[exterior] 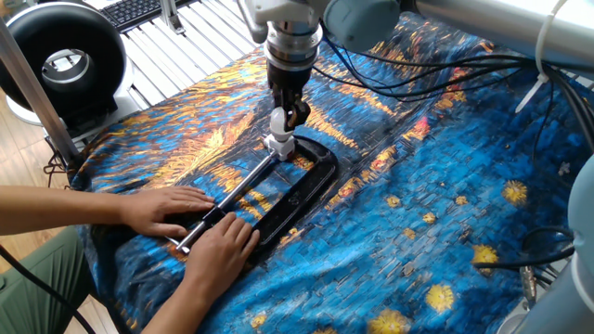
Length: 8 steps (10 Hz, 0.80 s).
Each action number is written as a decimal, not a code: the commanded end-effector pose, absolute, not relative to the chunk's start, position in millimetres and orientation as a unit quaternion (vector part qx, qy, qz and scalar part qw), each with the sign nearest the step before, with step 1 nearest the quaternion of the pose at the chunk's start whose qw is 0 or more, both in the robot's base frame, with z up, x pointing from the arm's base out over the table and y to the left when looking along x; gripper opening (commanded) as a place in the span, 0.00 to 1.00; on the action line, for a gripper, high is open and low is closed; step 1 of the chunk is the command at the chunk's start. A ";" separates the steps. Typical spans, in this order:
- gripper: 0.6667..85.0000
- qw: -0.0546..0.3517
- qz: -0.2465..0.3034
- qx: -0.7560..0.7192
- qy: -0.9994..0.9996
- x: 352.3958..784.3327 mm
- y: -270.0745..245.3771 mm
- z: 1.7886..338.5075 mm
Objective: Take out the light bulb by rotating it
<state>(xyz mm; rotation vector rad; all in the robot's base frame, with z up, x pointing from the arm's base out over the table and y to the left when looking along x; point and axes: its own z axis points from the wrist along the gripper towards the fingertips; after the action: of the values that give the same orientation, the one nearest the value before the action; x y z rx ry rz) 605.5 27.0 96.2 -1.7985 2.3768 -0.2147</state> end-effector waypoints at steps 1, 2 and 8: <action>0.44 0.091 -0.064 -0.621 0.776 609.7 36.7 94.6; 0.59 0.088 -0.062 -0.625 0.773 608.3 36.3 93.8; 0.85 0.073 -0.047 -0.636 0.766 597.4 29.4 94.0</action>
<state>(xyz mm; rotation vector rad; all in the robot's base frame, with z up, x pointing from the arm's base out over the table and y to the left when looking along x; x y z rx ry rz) 602.8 30.5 92.9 -1.9164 2.2881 -0.1797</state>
